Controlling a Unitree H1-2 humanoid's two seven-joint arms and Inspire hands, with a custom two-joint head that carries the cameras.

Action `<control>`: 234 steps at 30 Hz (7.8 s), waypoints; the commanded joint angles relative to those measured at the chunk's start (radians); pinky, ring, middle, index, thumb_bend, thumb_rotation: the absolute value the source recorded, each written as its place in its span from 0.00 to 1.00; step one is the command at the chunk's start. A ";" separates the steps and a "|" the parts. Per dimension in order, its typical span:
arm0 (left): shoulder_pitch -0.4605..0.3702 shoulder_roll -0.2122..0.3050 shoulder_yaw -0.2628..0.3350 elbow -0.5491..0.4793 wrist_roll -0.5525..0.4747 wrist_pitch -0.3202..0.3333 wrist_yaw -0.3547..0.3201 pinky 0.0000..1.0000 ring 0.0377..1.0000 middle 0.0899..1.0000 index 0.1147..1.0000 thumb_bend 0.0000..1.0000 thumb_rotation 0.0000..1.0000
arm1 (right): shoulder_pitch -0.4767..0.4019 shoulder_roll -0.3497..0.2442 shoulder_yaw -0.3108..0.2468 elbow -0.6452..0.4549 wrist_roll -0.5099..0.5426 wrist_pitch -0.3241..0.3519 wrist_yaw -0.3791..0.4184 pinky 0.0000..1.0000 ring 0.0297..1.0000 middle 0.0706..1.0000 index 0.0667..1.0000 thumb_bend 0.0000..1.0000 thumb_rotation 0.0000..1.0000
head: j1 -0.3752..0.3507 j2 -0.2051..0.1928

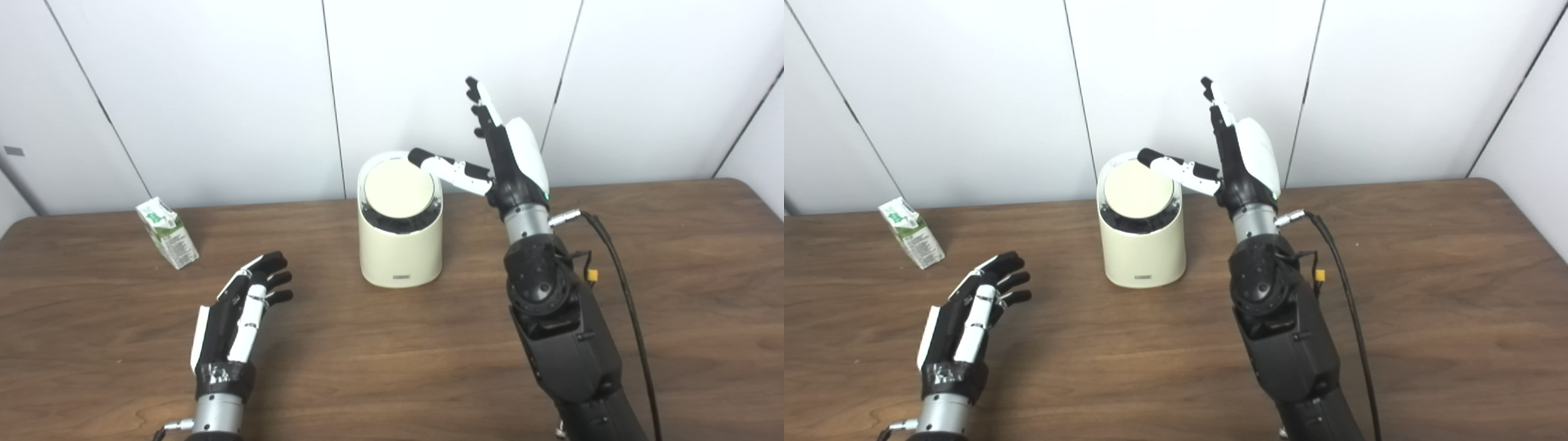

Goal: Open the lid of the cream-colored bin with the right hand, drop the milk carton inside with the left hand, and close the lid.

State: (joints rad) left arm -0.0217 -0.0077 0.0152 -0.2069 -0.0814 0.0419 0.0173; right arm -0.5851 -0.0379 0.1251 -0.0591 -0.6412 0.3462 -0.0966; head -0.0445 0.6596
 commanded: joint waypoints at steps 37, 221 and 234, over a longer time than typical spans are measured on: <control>-0.033 -0.026 -0.007 -0.036 0.025 -0.009 0.009 0.70 0.75 0.77 0.75 0.27 0.66 | -0.036 -0.160 0.239 0.162 -0.334 0.045 -0.020 1.00 1.00 1.00 1.00 1.00 0.26 | 0.002 0.012; -0.397 0.268 0.428 0.164 0.376 0.428 -0.097 1.00 1.00 1.00 1.00 1.00 0.43 | 0.604 -0.224 -0.194 -0.077 0.333 -0.571 0.021 0.55 0.75 0.77 0.73 0.17 0.78 | 0.549 -0.097; -0.497 0.302 0.448 0.348 0.508 0.428 -0.219 0.95 0.97 0.99 1.00 1.00 0.35 | 0.620 -0.221 -0.196 -0.088 0.332 -0.582 0.017 0.56 0.75 0.76 0.72 0.16 0.75 | 0.534 -0.099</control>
State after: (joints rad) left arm -0.4613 0.2542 0.4630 0.1472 0.4165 0.4711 -0.1968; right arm 0.0454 -0.2530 -0.0616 -0.1099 -0.3171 -0.2010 -0.0698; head 0.4894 0.5599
